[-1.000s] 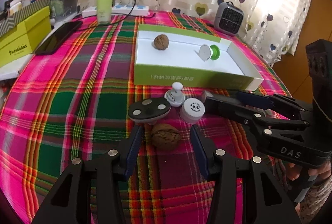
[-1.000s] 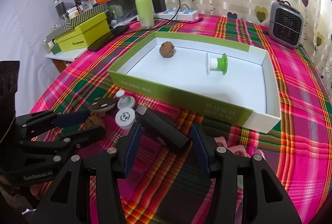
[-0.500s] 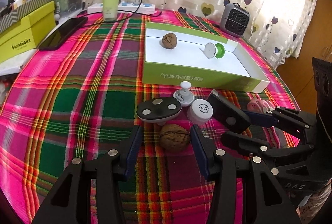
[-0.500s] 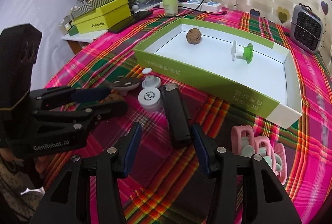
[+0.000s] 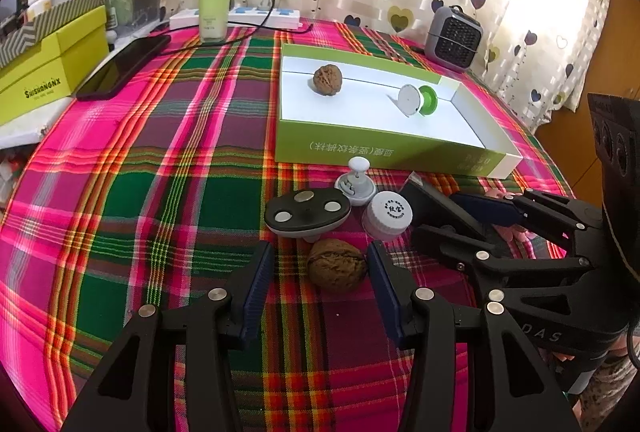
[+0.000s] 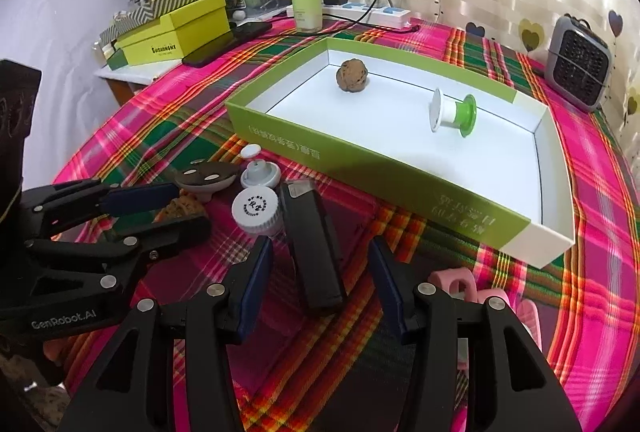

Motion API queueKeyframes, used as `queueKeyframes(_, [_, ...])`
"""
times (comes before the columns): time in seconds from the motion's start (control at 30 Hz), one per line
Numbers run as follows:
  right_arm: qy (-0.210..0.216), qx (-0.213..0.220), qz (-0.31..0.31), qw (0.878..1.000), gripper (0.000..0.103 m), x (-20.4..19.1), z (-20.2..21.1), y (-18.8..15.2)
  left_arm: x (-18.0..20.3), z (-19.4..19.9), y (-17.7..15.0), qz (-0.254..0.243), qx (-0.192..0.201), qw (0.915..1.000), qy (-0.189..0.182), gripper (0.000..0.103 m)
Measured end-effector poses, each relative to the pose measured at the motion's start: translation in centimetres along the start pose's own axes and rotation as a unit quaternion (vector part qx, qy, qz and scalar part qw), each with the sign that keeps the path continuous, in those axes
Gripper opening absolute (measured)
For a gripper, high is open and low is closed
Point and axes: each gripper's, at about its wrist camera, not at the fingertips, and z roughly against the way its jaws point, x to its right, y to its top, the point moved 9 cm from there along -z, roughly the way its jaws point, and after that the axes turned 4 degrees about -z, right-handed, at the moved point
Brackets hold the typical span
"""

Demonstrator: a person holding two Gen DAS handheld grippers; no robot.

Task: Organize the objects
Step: 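Grasp the black rectangular device with the right gripper while the left grasps the second walnut, then carry the black device and the walnut over the tray with both grippers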

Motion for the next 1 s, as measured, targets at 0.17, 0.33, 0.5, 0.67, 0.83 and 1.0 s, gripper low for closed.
queueKeyframes(0.17, [-0.011,0.002,-0.001,1.0,0.036,0.19,0.02,0.06,-0.09,0.01,0.09,0.002,0.002,1.0,0.001,0.046])
queueKeyframes(0.33, [-0.012,0.002,0.001,1.0,0.034,0.19,0.1,0.06,-0.29,-0.04,0.14,0.004,0.003,1.0,0.005,0.043])
queueKeyframes(0.5, [-0.014,0.003,0.008,1.0,0.027,-0.13,0.17,-0.01,-0.58,-0.06,0.06,0.004,0.004,0.9999,0.014,0.035])
queueKeyframes(0.67, [-0.015,0.003,0.009,1.0,0.026,-0.25,0.16,-0.05,-0.86,-0.06,0.03,0.007,0.005,0.9999,0.015,0.031])
queueKeyframes(0.83, [-0.015,0.003,0.01,1.0,0.025,-0.29,0.13,-0.04,-0.94,-0.02,0.0,0.007,0.006,0.9999,0.014,0.03])
queueKeyframes(1.0, [-0.014,0.004,0.008,1.0,0.025,-0.46,0.2,-0.14,-0.93,0.06,-0.09,0.01,0.006,0.9998,0.014,0.029])
